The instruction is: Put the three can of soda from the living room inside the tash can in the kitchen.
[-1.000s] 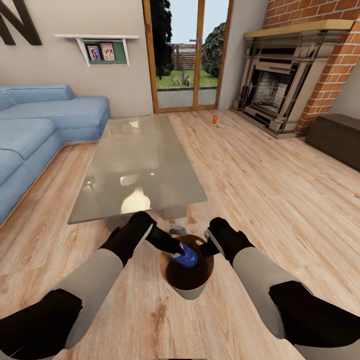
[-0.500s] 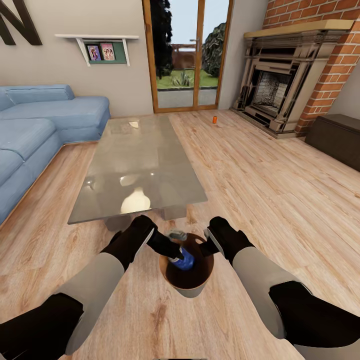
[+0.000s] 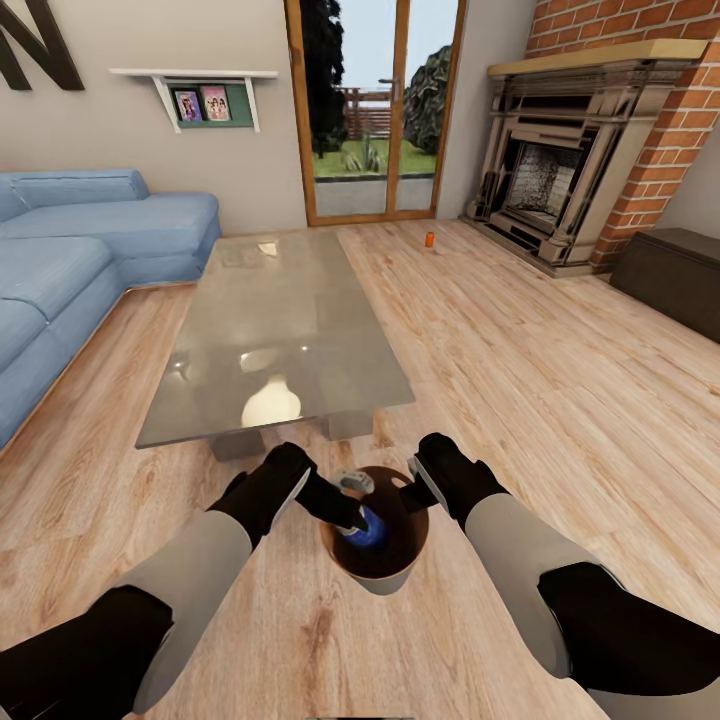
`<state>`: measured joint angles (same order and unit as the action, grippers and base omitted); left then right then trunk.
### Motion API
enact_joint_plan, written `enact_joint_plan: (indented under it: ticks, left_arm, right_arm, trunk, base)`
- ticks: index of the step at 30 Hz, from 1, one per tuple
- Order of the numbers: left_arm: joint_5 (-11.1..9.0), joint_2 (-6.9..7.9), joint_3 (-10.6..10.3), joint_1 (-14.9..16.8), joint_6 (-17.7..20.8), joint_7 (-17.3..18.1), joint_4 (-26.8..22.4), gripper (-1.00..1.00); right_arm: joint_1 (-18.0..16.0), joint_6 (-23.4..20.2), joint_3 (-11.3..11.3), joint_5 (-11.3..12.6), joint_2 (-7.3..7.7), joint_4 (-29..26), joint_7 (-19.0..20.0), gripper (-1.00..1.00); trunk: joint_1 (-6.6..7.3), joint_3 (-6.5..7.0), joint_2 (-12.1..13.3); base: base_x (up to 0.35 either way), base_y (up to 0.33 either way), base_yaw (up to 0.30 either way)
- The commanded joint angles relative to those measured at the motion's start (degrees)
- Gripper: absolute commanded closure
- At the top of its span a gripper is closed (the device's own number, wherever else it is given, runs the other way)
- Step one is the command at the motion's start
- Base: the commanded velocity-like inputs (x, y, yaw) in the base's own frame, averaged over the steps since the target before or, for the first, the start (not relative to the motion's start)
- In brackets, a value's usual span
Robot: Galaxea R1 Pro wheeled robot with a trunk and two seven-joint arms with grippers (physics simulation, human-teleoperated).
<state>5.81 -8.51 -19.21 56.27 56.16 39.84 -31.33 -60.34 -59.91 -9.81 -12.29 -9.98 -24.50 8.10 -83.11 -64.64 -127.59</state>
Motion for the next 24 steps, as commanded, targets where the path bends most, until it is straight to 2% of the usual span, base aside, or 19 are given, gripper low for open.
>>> enact_joint_plan:
  ticks: [1,17,18,24]
  left_arm:
    - [0.7,-0.01,-0.1,0.0,-0.2,-0.1,0.0,1.00]
    - [0.5,-0.25,0.0,0.0,-1.6,0.0,0.2,1.00]
    - [0.5,-0.25,0.0,0.0,-1.6,0.0,0.2,-1.00]
    - [0.5,-0.27,0.0,0.0,-1.7,0.1,0.2,-1.00]
  right_arm:
    - [0.0,-0.1,0.2,2.3,-0.01,0.0,0.3,1.00]
    - [0.0,-0.1,0.2,2.4,-0.01,0.0,0.4,1.00]
    - [0.0,-0.1,0.2,2.4,-0.01,0.0,0.4,1.00]
    - [0.0,-0.1,0.2,2.4,-0.01,0.0,0.4,1.00]
  trunk:
    - [0.00,0.00,0.0]
    - [0.00,0.00,0.0]
    - [0.00,0.00,0.0]
    - [0.00,0.00,0.0]
  base:
    - [0.000,0.000,0.000]
    - [0.000,0.000,0.000]
    - [0.000,0.000,0.000]
    - [0.000,0.000,0.000]
